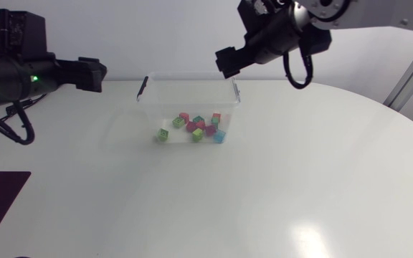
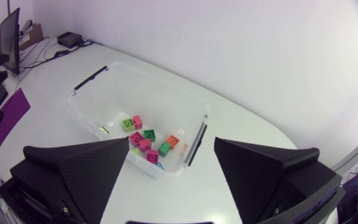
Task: Place the duplo bricks in the container
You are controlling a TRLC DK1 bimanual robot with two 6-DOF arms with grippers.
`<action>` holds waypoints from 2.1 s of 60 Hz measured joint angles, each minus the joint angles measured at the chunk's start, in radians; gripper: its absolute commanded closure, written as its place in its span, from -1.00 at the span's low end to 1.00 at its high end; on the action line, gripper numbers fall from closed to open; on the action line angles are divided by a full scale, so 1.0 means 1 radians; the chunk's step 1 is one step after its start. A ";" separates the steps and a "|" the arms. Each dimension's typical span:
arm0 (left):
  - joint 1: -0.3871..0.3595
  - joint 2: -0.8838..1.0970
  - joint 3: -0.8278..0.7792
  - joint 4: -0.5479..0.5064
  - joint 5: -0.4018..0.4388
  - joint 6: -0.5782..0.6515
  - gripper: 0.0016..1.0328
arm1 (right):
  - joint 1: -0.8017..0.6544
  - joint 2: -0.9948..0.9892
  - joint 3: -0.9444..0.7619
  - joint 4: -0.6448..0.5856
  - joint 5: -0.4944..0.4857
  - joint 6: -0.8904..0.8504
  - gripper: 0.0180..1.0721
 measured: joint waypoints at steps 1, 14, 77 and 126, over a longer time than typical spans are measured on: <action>0.005 -0.008 -0.004 0.000 0.000 0.005 -0.90 | -0.004 -0.019 -0.021 0.009 0.008 0.000 -0.91; 0.057 -0.133 -0.074 -0.021 -0.003 0.037 -0.90 | -0.041 -0.221 -0.263 0.092 0.066 0.000 -0.91; 0.177 -0.687 -0.494 0.030 -0.014 0.128 -0.90 | -0.283 -1.035 -0.983 0.226 0.107 -0.072 -0.91; 0.207 -0.957 -0.808 0.145 0.067 0.054 -0.91 | -0.437 -1.471 -1.390 0.430 -0.040 0.002 -0.91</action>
